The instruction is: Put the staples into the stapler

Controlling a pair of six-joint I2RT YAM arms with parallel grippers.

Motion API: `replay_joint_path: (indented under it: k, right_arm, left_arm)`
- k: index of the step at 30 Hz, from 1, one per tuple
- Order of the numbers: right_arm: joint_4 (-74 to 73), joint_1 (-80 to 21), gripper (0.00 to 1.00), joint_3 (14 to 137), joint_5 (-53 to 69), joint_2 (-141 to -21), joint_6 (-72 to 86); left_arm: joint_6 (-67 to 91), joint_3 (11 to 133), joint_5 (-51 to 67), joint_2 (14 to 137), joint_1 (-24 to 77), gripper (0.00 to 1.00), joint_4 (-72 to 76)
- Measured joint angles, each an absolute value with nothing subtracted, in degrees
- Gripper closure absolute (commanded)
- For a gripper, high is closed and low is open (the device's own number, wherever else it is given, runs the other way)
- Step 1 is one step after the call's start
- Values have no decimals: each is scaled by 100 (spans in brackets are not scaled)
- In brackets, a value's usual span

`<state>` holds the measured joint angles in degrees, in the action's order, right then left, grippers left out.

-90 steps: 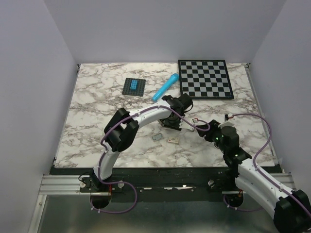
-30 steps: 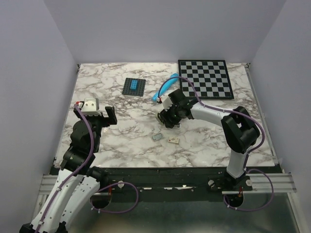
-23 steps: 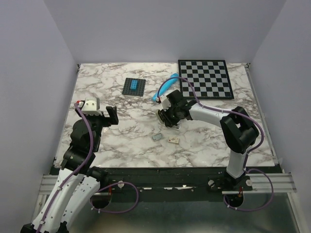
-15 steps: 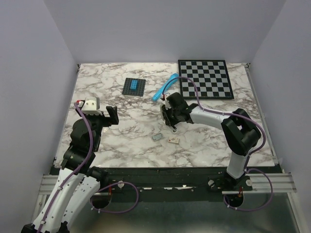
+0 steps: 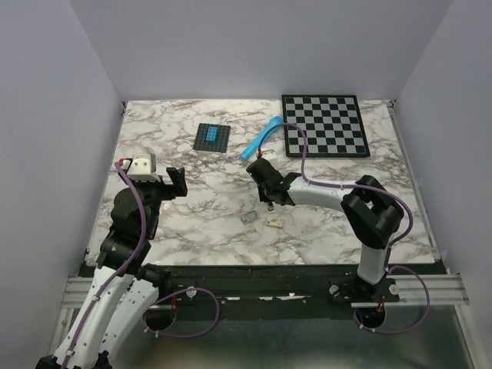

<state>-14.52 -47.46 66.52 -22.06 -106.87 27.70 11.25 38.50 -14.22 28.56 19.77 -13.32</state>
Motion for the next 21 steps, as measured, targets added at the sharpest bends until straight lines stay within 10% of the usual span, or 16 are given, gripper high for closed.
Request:
replay_joint_path:
  k: [7, 21]
  right_arm:
    - [-1559, -4888, 73, 6904, -2738, -10912, 2967]
    - [-1470, -4906, 29, 6543, -2755, -10595, 2995]
  left_arm:
    - [1179, 3846, -1385, 2856, 1918, 1, -1330]
    - [1210, 3844, -1304, 2856, 1881, 1, -1328]
